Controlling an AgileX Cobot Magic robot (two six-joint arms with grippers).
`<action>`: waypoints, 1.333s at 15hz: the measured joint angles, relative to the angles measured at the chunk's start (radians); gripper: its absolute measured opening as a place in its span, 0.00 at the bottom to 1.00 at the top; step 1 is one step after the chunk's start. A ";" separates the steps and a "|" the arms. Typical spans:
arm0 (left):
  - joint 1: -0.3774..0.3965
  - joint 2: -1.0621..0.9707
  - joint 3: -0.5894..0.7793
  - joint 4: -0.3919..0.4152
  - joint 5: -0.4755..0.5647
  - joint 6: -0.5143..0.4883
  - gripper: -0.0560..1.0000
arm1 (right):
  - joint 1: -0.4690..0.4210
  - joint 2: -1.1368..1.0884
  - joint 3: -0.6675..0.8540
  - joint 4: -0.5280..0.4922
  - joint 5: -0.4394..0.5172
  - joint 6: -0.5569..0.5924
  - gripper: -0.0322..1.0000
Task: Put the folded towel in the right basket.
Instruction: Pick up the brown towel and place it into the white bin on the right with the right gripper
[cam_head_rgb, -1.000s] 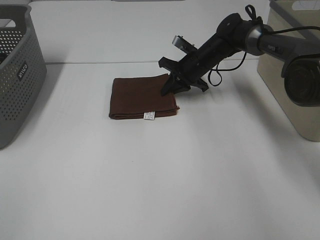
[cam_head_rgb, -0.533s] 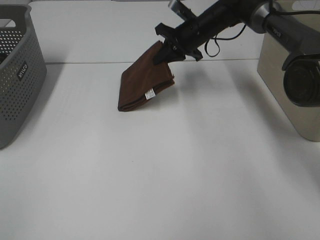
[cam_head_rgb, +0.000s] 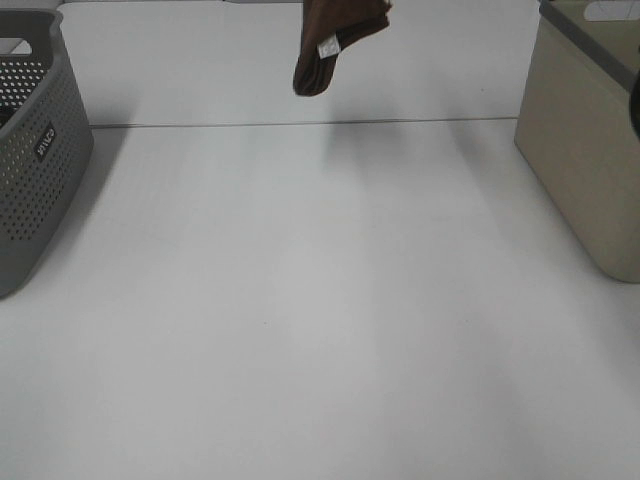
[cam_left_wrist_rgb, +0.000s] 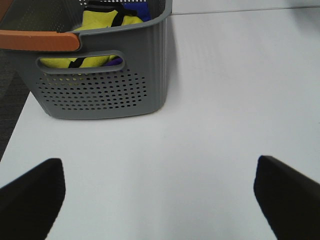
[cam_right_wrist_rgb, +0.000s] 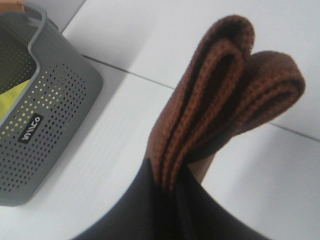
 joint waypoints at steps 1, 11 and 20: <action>0.000 0.000 0.000 0.000 0.000 0.000 0.98 | -0.026 -0.037 0.000 -0.008 0.001 0.009 0.07; 0.000 0.000 0.000 0.000 0.000 0.000 0.98 | -0.388 -0.409 0.413 -0.233 0.001 -0.081 0.07; 0.000 0.000 0.000 0.000 0.000 0.000 0.98 | -0.509 -0.485 0.728 -0.376 0.000 -0.158 0.07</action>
